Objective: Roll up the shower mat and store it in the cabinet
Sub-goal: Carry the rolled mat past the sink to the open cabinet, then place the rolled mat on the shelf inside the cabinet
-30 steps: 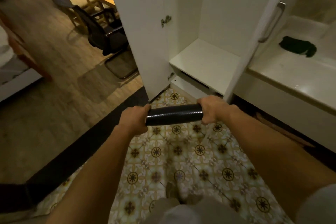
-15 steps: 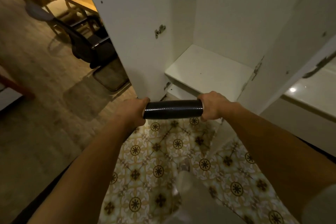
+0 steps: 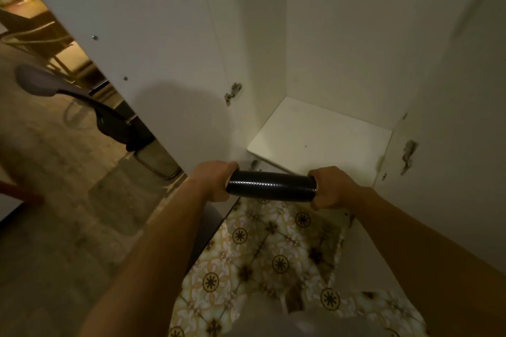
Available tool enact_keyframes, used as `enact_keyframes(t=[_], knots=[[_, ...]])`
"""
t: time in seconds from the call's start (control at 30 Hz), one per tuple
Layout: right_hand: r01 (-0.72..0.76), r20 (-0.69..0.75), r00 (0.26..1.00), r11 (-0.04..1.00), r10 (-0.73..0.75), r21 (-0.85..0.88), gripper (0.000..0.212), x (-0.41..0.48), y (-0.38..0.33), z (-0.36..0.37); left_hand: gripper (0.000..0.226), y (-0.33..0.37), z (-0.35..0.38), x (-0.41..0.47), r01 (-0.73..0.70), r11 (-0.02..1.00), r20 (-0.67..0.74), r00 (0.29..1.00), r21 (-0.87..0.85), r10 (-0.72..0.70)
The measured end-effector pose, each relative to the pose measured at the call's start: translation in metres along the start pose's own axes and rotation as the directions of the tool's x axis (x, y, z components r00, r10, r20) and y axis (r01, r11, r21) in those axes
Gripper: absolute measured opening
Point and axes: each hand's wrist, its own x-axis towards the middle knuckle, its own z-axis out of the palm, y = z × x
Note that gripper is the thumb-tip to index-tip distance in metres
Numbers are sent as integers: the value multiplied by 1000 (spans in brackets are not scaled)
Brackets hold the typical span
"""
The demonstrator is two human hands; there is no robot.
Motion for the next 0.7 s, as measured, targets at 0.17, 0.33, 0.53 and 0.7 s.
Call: enact_keyframes(t=[0.17, 0.33, 0.53, 0.7], knots=[[-75, 38, 997, 997, 74, 20, 45, 33, 18, -22, 53, -14, -10, 52, -26, 997, 67, 997, -70, 31], [-139, 136, 982, 989, 132, 46, 49, 71, 35, -54, 53, -35, -30, 103, -88, 970, 221, 965, -226, 139], [-238, 284, 942, 952, 179, 190, 50, 125, 63, -107, 54, -65, -71, 178, -92, 883, 394, 870, -461, 296], [-356, 395, 896, 861, 203, 363, 49, 163, 92, -156, 62, -106, -95, 246, 131, 582, 389, 854, -803, 345]])
